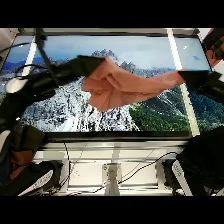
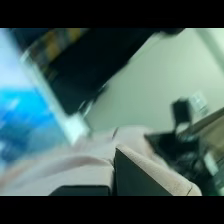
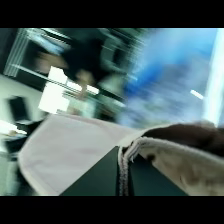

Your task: Fold the clothes and pants, and hang the long-sleeved shirts on hangers.

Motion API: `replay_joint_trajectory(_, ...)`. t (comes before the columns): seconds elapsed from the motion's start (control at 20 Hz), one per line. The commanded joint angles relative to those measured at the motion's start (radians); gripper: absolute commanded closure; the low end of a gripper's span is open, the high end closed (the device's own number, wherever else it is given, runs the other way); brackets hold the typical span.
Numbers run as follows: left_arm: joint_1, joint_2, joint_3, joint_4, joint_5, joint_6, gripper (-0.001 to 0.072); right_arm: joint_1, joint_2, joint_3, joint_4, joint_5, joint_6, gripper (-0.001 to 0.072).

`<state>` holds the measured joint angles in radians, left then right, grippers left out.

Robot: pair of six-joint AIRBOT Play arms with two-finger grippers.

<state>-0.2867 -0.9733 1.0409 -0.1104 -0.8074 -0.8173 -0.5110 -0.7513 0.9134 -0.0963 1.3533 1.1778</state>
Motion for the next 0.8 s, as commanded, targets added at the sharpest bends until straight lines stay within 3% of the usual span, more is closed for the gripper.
replay_joint_trajectory(0.0,0.022,0.102,0.004,-0.107,0.034,0.022,0.0695,0.001,0.101,0.001,0.179,-0.001,0.041,0.0689)
replay_joint_trajectory(0.15,0.027,0.167,0.004,-0.080,0.033,0.022,0.0696,0.001,0.168,0.001,0.111,0.023,0.042,0.0690)
replay_joint_trajectory(0.25,0.027,0.217,0.004,0.016,0.033,0.000,0.0698,0.001,0.224,0.001,0.031,0.015,0.079,0.0690)
replay_joint_trajectory(0.4,0.023,0.288,0.004,0.326,0.033,-0.274,0.0698,0.001,0.315,0.032,-0.156,-0.017,0.148,0.0691)
replay_joint_trajectory(0.6,-0.013,0.319,0.004,0.970,-0.052,-0.727,0.0699,0.001,0.356,0.211,-0.602,0.006,0.246,0.0691)
replay_joint_trajectory(0.75,-0.080,0.312,0.004,1.247,-0.230,-0.896,0.0699,0.001,0.356,0.298,-0.646,0.082,0.199,0.0691)
